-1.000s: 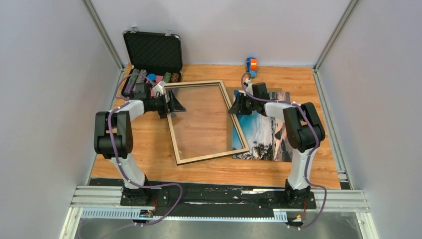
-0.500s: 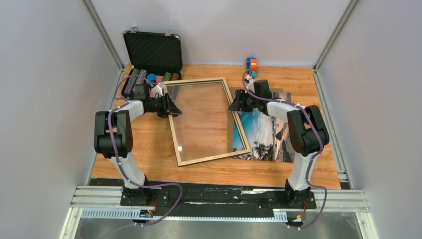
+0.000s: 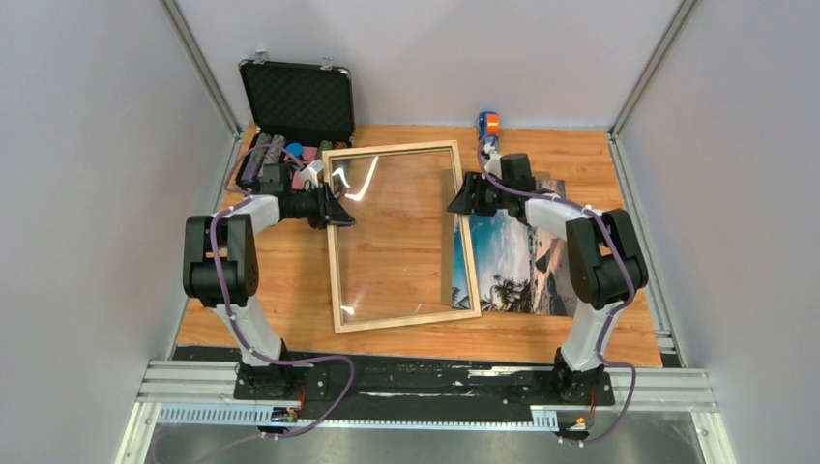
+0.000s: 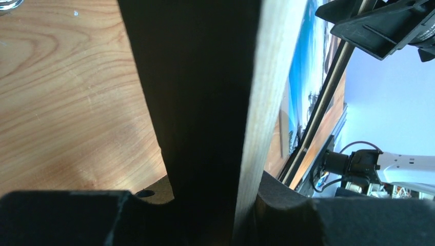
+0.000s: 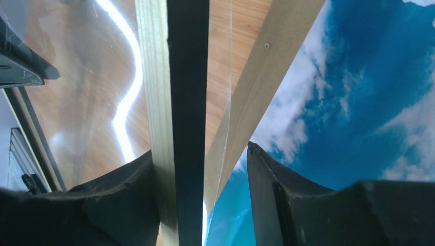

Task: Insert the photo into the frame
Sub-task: Pick up the photo frame from the center of the board.

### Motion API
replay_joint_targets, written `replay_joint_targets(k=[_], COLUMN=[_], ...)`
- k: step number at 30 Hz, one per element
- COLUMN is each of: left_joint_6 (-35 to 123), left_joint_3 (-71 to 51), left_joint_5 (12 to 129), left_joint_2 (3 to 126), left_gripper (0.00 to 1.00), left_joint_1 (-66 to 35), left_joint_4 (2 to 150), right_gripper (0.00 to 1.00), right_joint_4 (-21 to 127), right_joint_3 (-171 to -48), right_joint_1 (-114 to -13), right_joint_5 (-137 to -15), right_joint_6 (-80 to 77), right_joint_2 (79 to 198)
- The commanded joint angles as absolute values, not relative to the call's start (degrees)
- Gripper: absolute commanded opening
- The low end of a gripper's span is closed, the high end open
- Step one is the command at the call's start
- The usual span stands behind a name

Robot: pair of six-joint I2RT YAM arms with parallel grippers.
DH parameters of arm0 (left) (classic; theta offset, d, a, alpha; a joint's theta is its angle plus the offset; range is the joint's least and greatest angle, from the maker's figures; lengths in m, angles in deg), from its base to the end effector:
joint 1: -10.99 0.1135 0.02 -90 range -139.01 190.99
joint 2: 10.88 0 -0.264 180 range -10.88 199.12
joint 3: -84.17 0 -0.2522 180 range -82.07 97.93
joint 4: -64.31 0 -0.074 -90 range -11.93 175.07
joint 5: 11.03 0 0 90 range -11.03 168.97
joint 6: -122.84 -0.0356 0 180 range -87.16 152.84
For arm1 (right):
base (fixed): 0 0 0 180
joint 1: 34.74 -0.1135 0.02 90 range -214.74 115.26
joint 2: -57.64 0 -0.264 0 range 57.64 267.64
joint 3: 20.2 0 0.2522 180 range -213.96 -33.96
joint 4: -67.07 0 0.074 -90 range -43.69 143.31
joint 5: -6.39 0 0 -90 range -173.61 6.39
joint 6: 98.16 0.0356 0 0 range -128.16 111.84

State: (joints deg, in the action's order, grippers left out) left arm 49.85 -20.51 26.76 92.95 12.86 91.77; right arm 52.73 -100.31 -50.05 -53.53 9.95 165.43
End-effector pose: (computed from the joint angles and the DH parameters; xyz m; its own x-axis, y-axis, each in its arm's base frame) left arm 0.3591 -0.0164 0.1701 -0.9155 -0.2092 -0.3436 0.1612 0.5915 -0.7900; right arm 0.3829 0.1233 0.1776 -0.7963 0.0609 -0.6018 -0.3578 0.7548 0.5498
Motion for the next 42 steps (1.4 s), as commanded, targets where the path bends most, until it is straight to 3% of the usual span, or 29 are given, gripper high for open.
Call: replay_joint_targets(k=[1,8,15,27,30,34,38,42], left_joint_6=[43.89,44.46,45.48,46.82,46.96,46.82,45.99,44.91], left_joint_3=[-19.38,-19.78,-20.62,-21.00,-20.99,-21.00,-20.81,-20.39], left_joint_5=[26.93,25.74,24.22,22.88,22.20,21.72,22.08,23.00], left_joint_2=[89.53,89.28,89.49,89.38,89.29,88.79,88.30,88.05], left_gripper=[0.11,0.13,0.22,0.28,0.32,0.41,0.58,0.74], left_joint_1=[12.83,12.79,12.79,12.83,12.85,12.83,12.83,12.81], left_joint_4=[88.01,86.69,85.12,84.12,84.04,84.38,85.55,87.24], right_gripper=[0.56,0.73,0.75,0.71,0.62,0.29,0.08,0.00], right_joint_4=[55.17,59.69,66.11,69.44,68.28,67.59,68.06,68.38], right_joint_3=[-99.05,-96.81,-94.61,-94.52,-95.55,-96.55,-96.72,-96.42], right_joint_1=[-47.45,-41.23,-40.61,-41.98,-42.60,-42.57,-42.57,-42.62], right_joint_5=[-50.70,-40.07,-31.29,-28.38,-29.36,-30.85,-31.32,-31.61], right_joint_6=[10.24,14.49,17.63,19.60,19.01,18.76,19.22,19.44], right_joint_2=[161.01,160.88,162.09,164.74,165.64,166.73,167.14,166.89])
